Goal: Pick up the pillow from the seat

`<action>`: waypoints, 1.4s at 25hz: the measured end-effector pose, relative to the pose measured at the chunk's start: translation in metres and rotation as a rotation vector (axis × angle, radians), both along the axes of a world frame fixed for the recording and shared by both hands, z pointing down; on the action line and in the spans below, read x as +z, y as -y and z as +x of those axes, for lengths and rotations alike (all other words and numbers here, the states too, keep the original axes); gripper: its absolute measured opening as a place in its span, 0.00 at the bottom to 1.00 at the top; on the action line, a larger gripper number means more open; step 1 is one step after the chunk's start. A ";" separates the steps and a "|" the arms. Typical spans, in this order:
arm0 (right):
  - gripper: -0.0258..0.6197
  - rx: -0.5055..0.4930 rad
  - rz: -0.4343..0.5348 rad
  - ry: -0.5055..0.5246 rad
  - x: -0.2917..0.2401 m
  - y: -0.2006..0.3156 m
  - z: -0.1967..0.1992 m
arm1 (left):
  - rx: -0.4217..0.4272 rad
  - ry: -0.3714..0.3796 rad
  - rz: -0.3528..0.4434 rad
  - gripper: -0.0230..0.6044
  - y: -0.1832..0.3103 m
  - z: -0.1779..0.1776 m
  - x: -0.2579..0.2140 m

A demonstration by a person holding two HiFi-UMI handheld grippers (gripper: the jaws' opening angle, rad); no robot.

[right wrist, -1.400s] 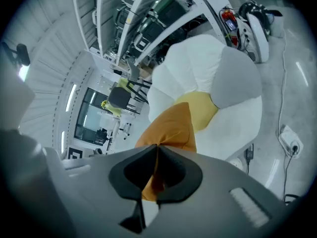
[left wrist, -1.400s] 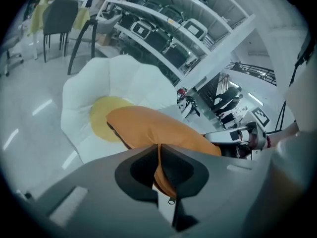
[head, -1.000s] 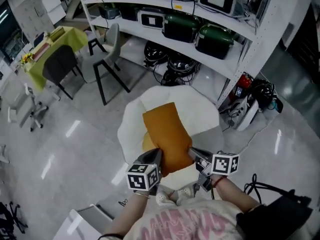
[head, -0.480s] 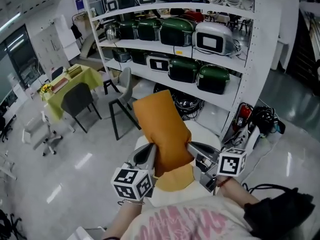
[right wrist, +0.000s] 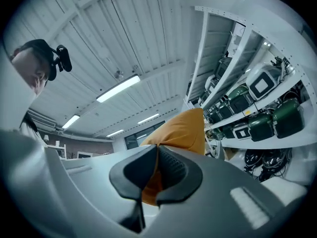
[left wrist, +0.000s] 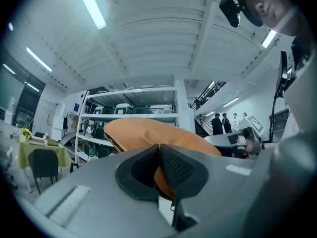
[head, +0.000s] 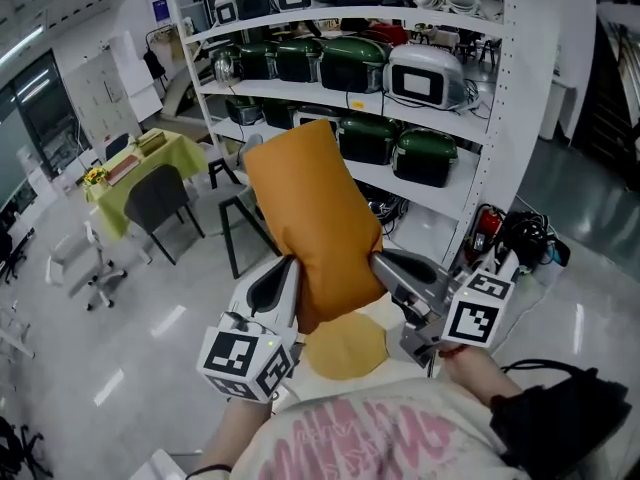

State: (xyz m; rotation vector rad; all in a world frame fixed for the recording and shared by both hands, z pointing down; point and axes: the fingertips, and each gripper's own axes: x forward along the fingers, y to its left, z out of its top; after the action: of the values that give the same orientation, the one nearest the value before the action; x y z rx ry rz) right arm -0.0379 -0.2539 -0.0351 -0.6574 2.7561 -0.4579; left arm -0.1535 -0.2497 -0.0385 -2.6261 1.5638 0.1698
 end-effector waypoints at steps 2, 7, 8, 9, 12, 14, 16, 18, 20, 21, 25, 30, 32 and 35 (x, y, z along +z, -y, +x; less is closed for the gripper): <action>0.07 -0.002 0.019 0.003 -0.006 -0.004 0.001 | -0.003 0.008 0.022 0.07 -0.004 0.001 -0.006; 0.07 -0.006 0.028 0.006 -0.010 -0.009 0.000 | -0.004 0.017 0.043 0.07 -0.009 0.001 -0.008; 0.07 -0.006 0.028 0.005 -0.010 -0.009 0.001 | -0.004 0.017 0.042 0.07 -0.009 0.001 -0.008; 0.07 -0.006 0.027 0.003 -0.009 -0.008 0.002 | -0.004 0.017 0.040 0.07 -0.008 0.002 -0.007; 0.07 -0.007 0.023 -0.003 -0.008 -0.004 0.003 | -0.003 0.020 0.033 0.07 -0.004 0.003 -0.004; 0.07 -0.007 0.024 -0.005 -0.008 -0.002 0.003 | -0.004 0.022 0.030 0.07 -0.003 0.004 -0.005; 0.07 -0.006 0.026 -0.006 -0.009 -0.001 0.003 | -0.005 0.023 0.031 0.07 -0.001 0.004 -0.005; 0.07 -0.008 0.027 -0.006 -0.009 0.000 0.002 | -0.004 0.022 0.033 0.07 0.000 0.003 -0.005; 0.07 -0.010 0.029 -0.006 -0.010 0.001 0.001 | -0.003 0.021 0.031 0.07 0.001 0.003 -0.005; 0.07 -0.010 0.030 -0.005 -0.010 0.002 0.001 | -0.002 0.022 0.032 0.07 0.001 0.003 -0.006; 0.07 -0.013 0.032 -0.004 -0.009 0.003 0.000 | -0.007 0.027 0.029 0.07 0.002 0.001 -0.005; 0.07 -0.015 0.027 -0.003 -0.010 0.006 0.000 | -0.005 0.029 0.035 0.07 0.005 0.001 -0.004; 0.07 -0.016 0.025 0.001 -0.009 0.008 0.000 | -0.004 0.027 0.035 0.07 0.007 0.001 -0.004; 0.07 -0.018 0.024 0.004 -0.009 0.009 0.000 | -0.004 0.031 0.041 0.07 0.008 0.002 -0.004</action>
State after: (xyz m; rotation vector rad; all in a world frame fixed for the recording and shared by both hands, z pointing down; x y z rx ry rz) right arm -0.0376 -0.2634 -0.0436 -0.6260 2.7609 -0.4282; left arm -0.1519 -0.2579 -0.0424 -2.5820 1.5388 0.1590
